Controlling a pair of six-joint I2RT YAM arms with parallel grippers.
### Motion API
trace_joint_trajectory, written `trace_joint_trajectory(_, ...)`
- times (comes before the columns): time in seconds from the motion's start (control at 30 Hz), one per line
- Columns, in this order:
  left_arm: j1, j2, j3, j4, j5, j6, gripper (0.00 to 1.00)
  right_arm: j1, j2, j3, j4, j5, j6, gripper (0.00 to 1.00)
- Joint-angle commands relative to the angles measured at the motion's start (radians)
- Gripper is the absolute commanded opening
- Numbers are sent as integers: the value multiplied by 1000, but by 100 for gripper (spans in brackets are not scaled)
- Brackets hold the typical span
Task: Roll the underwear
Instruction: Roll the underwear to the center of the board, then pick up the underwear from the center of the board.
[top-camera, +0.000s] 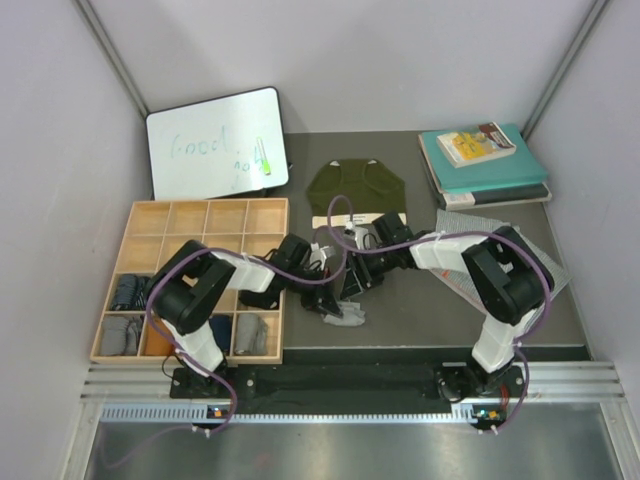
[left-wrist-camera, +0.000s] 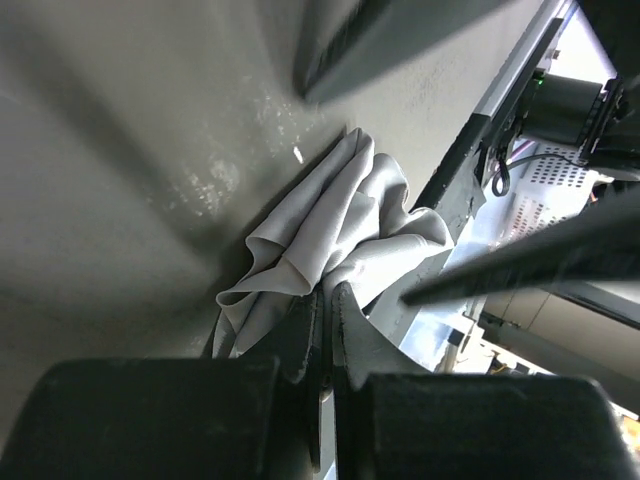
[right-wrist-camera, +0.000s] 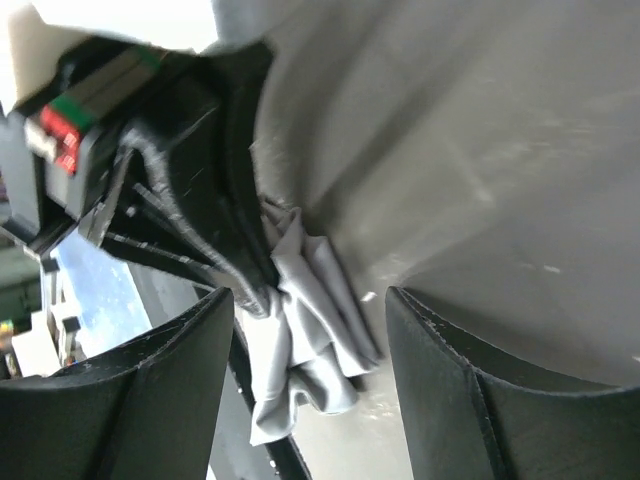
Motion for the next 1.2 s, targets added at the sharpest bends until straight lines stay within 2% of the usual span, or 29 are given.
trace_joint_trajectory(0.0, 33, 44, -14, -72, -99, 28, 0, 46, -3, -56, 33, 41, -40, 63)
trace_joint_trajectory(0.5, 71, 54, 0, -90, -86, 27, 0, 170, -69, -92, -39, 126, -71, 54)
trace_joint_trajectory(0.6, 77, 50, 3, -92, -87, 24, 0, 189, -85, -92, -71, 166, -85, 49)
trace_joint_trajectory(0.7, 82, 45, 8, -92, -81, 18, 0, 212, -96, -96, -84, 191, -97, 40)
trace_joint_trajectory(0.73, 82, 44, 8, -92, -81, 14, 0, 216, -96, -99, -85, 194, -98, 28)
trace_joint_trajectory(0.83, 82, 34, 15, -90, -84, 10, 0, 223, -87, -99, -91, 221, -95, 6)
trace_joint_trajectory(0.9, 82, 22, 17, -76, -84, 2, 0, 223, -78, -93, -99, 261, -82, 1)
trace_joint_trajectory(1.0, 86, -22, 32, -102, -124, 10, 17, 224, -92, -85, -118, 332, -37, 0)
trace_joint_trajectory(1.03, 94, -56, 41, -131, -141, 14, 33, 221, -102, -82, -130, 344, -22, 0)
trace_joint_trajectory(1.17, 141, -169, 92, -219, -191, 28, 61, 195, -173, -53, -177, 390, 46, 0)
